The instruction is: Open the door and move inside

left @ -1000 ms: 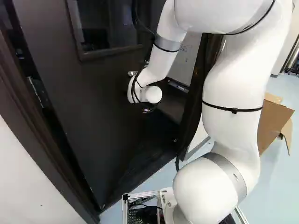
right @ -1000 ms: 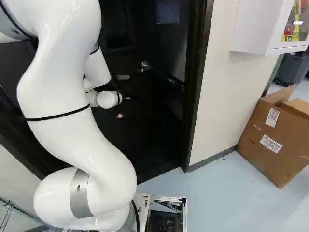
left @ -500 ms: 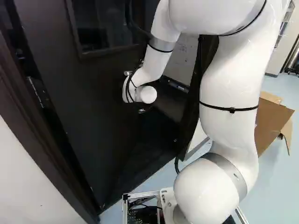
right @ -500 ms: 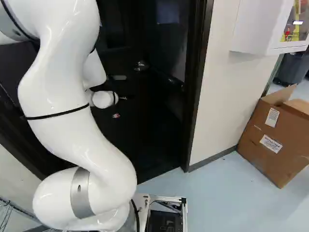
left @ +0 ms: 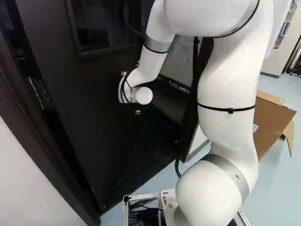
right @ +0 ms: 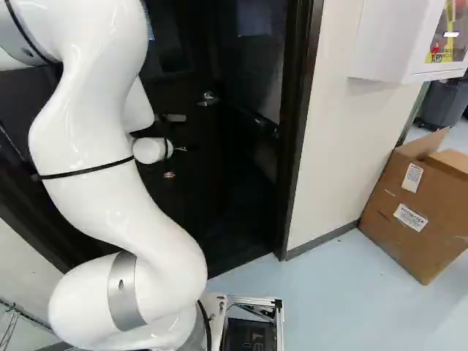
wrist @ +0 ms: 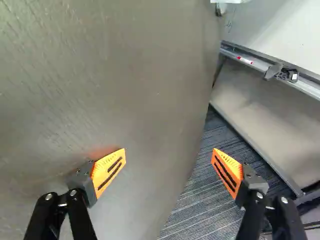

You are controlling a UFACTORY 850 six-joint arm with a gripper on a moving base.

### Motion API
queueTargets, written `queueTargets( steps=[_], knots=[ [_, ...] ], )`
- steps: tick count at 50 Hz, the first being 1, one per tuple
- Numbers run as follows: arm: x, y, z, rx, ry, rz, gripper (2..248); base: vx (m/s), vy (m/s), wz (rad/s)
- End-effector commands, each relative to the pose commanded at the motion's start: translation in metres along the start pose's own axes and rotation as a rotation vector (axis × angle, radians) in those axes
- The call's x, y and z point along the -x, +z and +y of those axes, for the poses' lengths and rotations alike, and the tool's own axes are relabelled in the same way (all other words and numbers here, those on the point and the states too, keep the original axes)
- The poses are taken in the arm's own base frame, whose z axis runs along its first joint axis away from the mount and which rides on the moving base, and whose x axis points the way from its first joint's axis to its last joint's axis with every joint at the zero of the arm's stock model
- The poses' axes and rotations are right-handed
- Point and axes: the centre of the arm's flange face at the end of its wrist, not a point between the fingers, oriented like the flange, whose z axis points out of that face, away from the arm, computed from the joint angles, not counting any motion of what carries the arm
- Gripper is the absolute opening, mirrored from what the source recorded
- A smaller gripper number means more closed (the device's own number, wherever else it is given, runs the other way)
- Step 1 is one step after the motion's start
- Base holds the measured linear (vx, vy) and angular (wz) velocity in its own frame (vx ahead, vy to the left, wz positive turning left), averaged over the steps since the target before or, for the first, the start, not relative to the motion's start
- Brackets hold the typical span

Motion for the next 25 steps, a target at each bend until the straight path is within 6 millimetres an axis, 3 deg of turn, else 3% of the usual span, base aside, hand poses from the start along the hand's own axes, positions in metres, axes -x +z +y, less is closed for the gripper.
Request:
queueTargets(
  steps=[25],
  knots=[
    [0.001, 0.009, -0.031, -0.046, -0.015, 0.001, 247, 0.000, 0.000, 0.000]
  ],
)
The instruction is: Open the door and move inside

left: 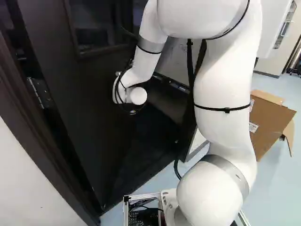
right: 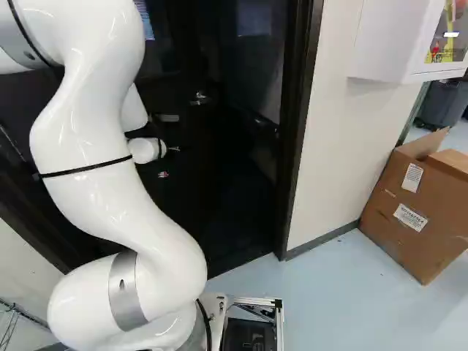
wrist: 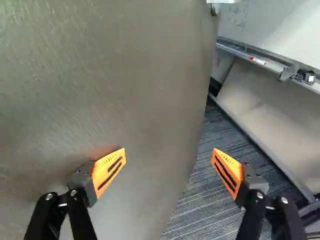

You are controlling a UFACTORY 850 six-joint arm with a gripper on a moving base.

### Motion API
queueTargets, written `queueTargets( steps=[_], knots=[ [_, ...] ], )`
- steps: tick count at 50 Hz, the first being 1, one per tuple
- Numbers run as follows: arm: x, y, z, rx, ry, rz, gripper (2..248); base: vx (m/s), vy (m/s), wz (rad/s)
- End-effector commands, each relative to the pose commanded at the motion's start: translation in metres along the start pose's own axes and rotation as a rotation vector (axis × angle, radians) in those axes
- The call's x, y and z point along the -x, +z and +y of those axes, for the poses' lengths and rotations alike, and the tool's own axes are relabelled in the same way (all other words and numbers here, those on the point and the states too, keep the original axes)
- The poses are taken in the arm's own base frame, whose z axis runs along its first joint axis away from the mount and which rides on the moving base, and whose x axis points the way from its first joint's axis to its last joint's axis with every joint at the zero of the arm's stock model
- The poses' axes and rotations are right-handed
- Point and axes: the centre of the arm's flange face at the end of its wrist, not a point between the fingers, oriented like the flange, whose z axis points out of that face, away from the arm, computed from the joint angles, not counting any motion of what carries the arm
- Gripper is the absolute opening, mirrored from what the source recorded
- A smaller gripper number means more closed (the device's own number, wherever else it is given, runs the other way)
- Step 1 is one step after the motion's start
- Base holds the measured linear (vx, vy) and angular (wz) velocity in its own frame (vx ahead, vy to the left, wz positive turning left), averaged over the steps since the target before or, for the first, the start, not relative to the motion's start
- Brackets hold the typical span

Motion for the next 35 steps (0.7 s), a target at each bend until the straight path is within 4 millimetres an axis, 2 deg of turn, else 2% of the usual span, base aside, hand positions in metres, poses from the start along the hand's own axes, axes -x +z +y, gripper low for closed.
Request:
queueTargets(
  steps=[35],
  knots=[
    [0.002, 0.015, -0.044, -0.073, -0.031, 0.004, 247, 0.000, 0.000, 0.000]
  ],
)
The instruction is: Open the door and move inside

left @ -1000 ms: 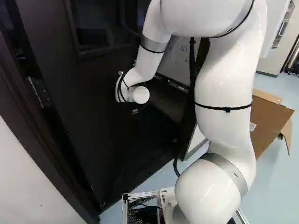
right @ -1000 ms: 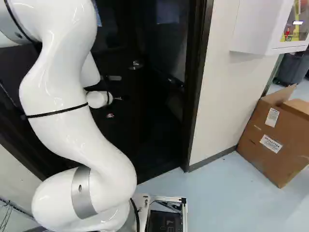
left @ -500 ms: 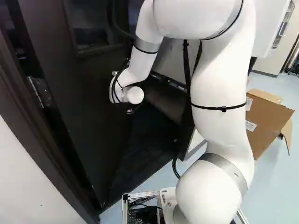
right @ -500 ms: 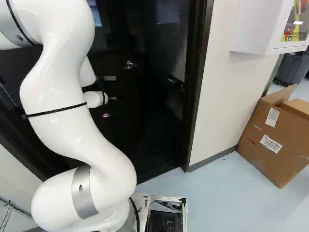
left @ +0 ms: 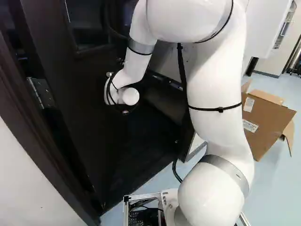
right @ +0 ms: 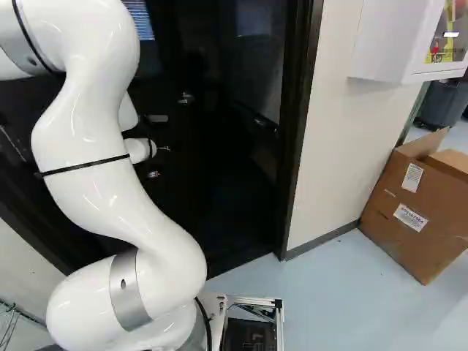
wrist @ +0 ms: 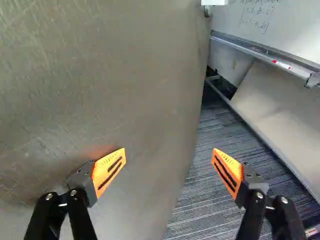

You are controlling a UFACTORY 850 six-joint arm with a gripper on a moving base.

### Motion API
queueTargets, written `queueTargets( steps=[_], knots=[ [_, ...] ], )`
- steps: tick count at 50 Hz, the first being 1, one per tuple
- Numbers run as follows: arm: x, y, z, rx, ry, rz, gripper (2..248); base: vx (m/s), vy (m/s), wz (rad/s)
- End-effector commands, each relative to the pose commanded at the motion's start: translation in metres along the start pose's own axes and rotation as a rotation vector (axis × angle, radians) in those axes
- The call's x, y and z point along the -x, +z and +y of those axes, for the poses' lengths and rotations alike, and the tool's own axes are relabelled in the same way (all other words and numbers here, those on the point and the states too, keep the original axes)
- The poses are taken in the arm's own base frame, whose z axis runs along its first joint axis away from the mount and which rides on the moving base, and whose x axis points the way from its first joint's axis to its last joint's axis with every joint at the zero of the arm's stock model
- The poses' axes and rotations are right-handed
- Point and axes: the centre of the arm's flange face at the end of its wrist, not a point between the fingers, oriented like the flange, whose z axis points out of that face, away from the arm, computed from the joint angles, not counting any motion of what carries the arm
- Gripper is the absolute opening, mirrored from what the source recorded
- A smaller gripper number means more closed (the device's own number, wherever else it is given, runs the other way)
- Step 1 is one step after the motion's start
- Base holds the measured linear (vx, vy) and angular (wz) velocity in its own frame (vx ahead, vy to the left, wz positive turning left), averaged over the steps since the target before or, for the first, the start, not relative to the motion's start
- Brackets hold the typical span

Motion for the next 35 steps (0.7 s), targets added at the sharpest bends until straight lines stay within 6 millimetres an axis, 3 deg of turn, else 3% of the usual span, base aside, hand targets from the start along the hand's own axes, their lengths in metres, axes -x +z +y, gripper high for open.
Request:
queueTargets(
  steps=[35],
  knots=[
    [0.001, 0.019, -0.046, -0.097, -0.059, 0.009, 247, 0.000, 0.000, 0.000]
  ],
)
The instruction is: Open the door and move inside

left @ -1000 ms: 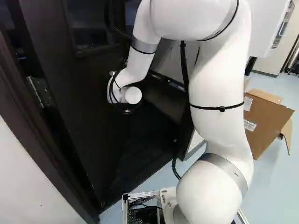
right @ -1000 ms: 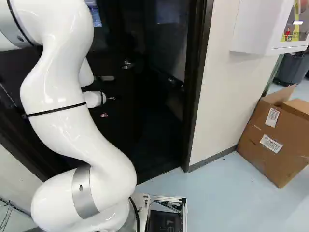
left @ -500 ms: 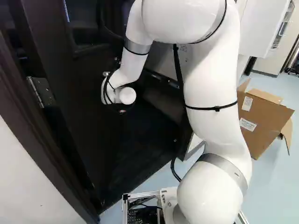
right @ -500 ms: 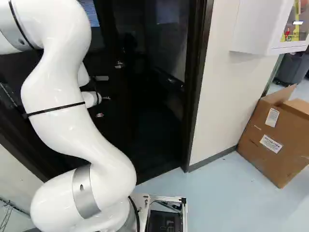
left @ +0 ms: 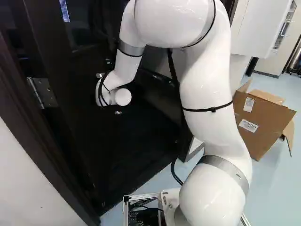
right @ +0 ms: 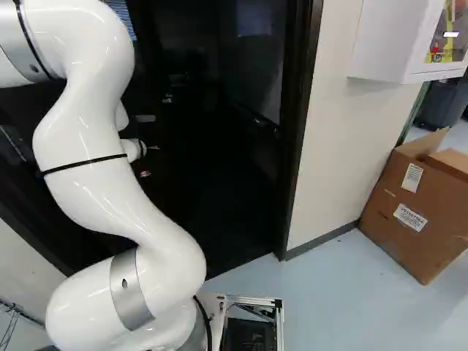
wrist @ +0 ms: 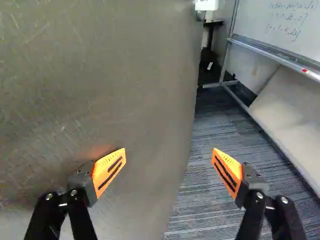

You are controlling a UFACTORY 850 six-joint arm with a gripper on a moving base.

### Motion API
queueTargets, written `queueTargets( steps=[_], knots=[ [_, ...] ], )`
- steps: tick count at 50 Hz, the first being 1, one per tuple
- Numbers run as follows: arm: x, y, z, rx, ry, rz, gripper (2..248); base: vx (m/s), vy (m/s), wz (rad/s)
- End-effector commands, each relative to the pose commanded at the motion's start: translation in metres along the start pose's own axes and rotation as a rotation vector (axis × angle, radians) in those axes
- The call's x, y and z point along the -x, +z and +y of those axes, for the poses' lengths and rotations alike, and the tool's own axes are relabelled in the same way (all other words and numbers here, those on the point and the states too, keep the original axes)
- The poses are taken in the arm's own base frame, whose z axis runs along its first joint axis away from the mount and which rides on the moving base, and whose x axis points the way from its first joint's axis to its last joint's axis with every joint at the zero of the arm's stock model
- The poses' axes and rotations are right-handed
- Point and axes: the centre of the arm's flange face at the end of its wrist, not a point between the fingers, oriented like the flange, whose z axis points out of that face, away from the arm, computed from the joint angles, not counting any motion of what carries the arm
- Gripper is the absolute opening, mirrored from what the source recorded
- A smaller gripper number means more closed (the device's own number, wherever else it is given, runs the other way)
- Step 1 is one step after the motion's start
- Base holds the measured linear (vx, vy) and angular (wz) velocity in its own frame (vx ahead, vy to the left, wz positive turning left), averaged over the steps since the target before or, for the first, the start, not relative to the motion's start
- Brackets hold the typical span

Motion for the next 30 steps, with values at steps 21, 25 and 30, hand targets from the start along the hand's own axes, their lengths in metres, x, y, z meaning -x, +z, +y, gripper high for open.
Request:
queueTargets(
  steps=[21, 25, 30],
  knots=[
    [0.000, 0.013, -0.026, -0.075, -0.058, 0.008, 247, 0.000, 0.000, 0.000],
    [0.000, 0.015, -0.031, -0.090, -0.070, 0.009, 247, 0.000, 0.000, 0.000],
    [-0.001, 0.017, -0.036, -0.108, -0.085, 0.013, 247, 0.000, 0.000, 0.000]
  ],
)
